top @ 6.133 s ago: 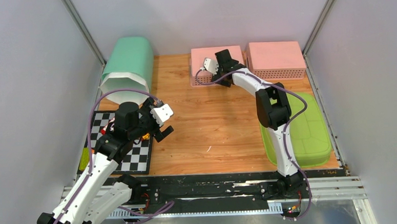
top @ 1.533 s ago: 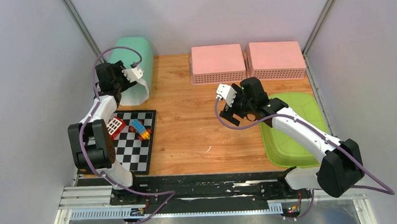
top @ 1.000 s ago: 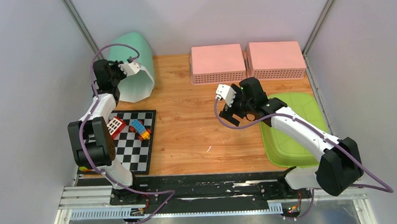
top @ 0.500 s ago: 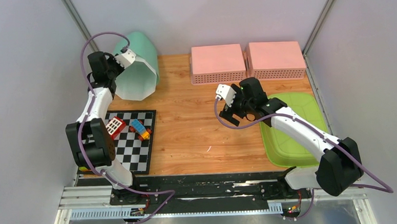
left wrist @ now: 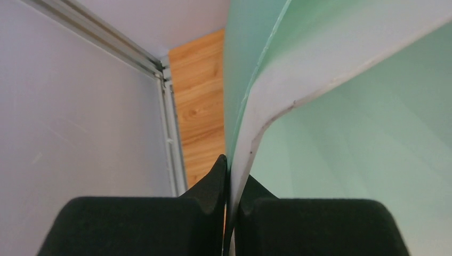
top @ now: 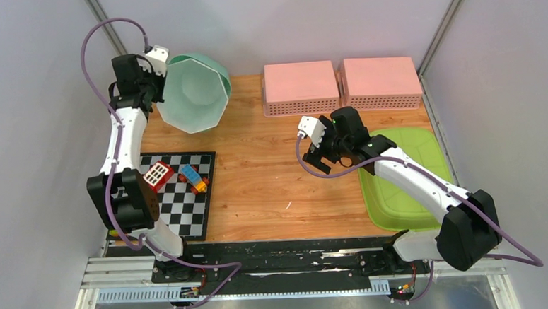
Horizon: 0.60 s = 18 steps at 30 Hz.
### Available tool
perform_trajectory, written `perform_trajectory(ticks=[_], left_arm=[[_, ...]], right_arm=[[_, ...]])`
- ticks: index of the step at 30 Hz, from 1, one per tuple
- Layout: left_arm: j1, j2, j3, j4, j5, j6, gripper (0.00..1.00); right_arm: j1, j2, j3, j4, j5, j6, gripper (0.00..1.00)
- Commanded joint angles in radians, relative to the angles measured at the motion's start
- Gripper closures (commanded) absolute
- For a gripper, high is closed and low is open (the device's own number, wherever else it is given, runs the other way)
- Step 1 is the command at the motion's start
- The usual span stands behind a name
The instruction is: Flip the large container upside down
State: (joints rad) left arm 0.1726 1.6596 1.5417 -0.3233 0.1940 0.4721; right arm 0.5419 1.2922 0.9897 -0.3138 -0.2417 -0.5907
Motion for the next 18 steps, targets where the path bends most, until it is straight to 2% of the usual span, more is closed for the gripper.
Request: perform_trajectory(ticks=[1,8,18], left_arm=[[-0.004,-0.033,0.118,-0.134,-0.006,-0.21,1.0],[-0.004,0.037,0.302,-0.369,-0.075,-0.343,1.0],[-0.003,0.145,0.468,-0.557,-0.102,-0.491,1.0]], right_arm=[[0.013,-0.023,-0.011,-0.005,-0.014,0.007,0.05],[0.013,-0.026,-0.012,-0.007,-0.015,0.006,0.05],[0.012,-0.032,-0.018,-0.005,-0.016,0.004,0.05]])
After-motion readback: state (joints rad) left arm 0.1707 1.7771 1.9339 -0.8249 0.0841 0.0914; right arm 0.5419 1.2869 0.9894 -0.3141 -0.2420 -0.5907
